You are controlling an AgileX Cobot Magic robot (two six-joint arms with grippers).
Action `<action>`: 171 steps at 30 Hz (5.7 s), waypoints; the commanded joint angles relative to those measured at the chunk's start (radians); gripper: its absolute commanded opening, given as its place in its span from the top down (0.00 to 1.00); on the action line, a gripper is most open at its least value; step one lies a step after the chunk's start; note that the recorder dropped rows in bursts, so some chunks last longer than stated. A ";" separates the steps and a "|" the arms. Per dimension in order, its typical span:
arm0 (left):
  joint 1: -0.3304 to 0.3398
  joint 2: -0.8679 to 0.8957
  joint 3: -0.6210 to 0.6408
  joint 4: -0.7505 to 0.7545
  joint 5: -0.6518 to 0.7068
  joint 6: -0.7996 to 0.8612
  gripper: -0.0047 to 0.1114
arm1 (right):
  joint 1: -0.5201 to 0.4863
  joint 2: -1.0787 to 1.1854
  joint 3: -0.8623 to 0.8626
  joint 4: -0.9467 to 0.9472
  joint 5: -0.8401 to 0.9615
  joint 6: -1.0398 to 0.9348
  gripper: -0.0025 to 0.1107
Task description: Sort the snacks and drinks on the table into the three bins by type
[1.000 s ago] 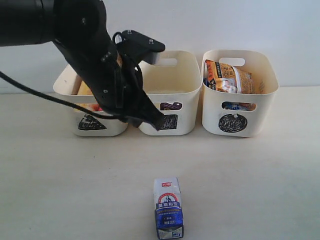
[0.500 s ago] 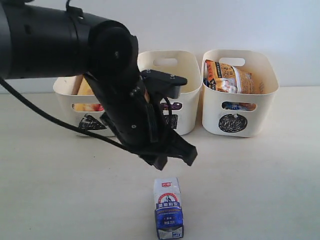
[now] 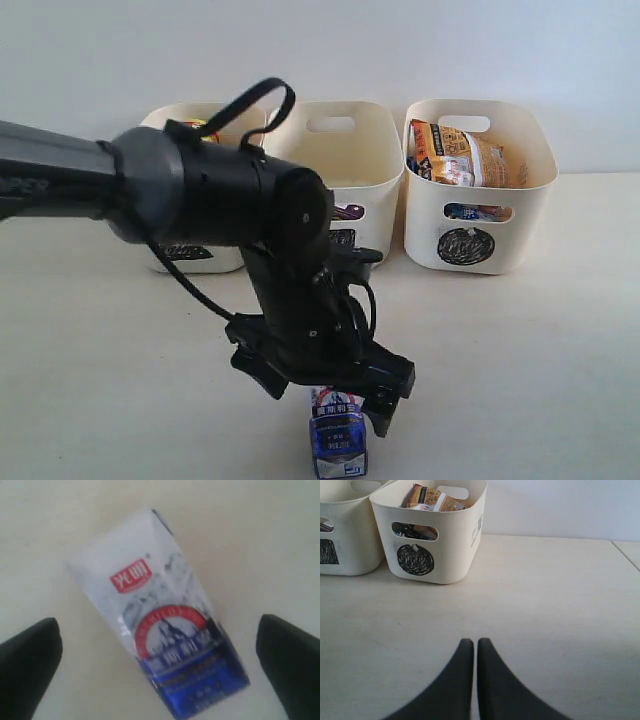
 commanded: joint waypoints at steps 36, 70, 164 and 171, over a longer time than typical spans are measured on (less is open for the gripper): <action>0.144 -0.196 -0.329 0.322 -0.132 0.224 0.93 | -0.007 -0.005 0.005 0.004 -0.007 0.000 0.98; 0.282 0.043 -0.358 0.320 -0.685 0.285 0.28 | -0.007 -0.005 0.005 0.004 -0.004 0.000 0.98; 0.637 -2.049 1.381 0.148 -0.697 0.234 0.93 | -0.007 -0.005 0.005 0.004 -0.006 0.000 0.98; 0.695 -2.049 1.411 0.128 -0.643 0.234 0.93 | -0.007 -0.005 0.005 0.004 -0.006 0.000 0.98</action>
